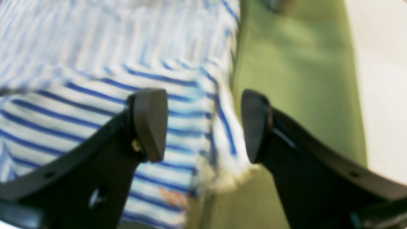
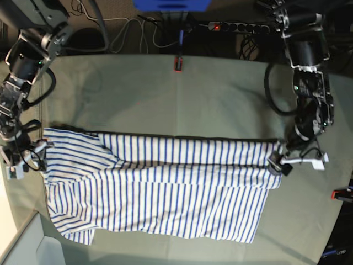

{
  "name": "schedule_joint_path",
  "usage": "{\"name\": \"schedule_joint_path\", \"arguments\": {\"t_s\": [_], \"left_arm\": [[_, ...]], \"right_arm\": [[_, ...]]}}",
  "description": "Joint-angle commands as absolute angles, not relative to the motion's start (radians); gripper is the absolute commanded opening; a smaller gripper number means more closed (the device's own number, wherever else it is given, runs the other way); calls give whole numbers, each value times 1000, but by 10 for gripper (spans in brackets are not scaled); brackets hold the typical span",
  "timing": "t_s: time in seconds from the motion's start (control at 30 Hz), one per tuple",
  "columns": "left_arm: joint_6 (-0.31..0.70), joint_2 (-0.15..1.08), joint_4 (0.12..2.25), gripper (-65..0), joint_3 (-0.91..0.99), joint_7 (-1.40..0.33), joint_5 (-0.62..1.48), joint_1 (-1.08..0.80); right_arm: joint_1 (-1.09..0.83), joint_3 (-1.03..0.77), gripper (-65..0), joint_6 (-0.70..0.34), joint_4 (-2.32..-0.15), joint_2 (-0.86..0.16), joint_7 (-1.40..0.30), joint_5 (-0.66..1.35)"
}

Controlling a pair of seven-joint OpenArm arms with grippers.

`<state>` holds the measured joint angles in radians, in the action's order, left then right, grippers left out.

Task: Layout the t-shirt on the table in an organized manner, then fold the t-shirt properly
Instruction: 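Drag the held shirt edge across the shirt body with both grippers, then pull the held edge back with both grippers to spread the shirt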

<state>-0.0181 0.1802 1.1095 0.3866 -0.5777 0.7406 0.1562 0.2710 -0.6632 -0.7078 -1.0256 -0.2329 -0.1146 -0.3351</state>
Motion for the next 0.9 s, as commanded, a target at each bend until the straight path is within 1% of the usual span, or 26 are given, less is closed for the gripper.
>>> {"name": "schedule_joint_path", "arguments": {"t_s": [0.0,0.13,0.27,0.3,0.37,0.47,0.53,0.67,0.7,0.87], "left_arm": [[-2,189,1107,-65,383,-559,753,186],[-2,185,1024,-65,381,-559,753,194],[-2,182,1001,-75,380,-559,753,213],[-2,182,1000,-99,380,-561,753,217],[-2,182,1000,-190,380,-561,753,222],[-2,180,998,-364,380,-561,753,223],[-1,180,998,-467,381,-559,753,225],[-1,179,998,-625,381,-559,753,225],[-1,180,998,-650,381,-559,753,225],[-1,185,998,-649,381,-561,759,223]], "right_arm": [[289,-668,-281,-698,-1044,-246,-81,-318],[263,-668,-281,-698,-1044,-246,-79,-318],[260,-668,-281,-698,-1041,-246,-79,-318],[260,-668,-281,-698,-1040,-246,-79,-318],[260,-668,-281,-698,-1040,-248,-79,-318],[265,-668,-281,-698,-1036,-252,-79,-318],[269,-665,-281,-698,-1003,-266,-79,-318],[300,-662,-281,-698,-895,-305,-79,-318],[305,-662,-281,-698,-858,-315,-79,-317],[334,-664,-281,-698,-766,-340,-77,-317]]}}
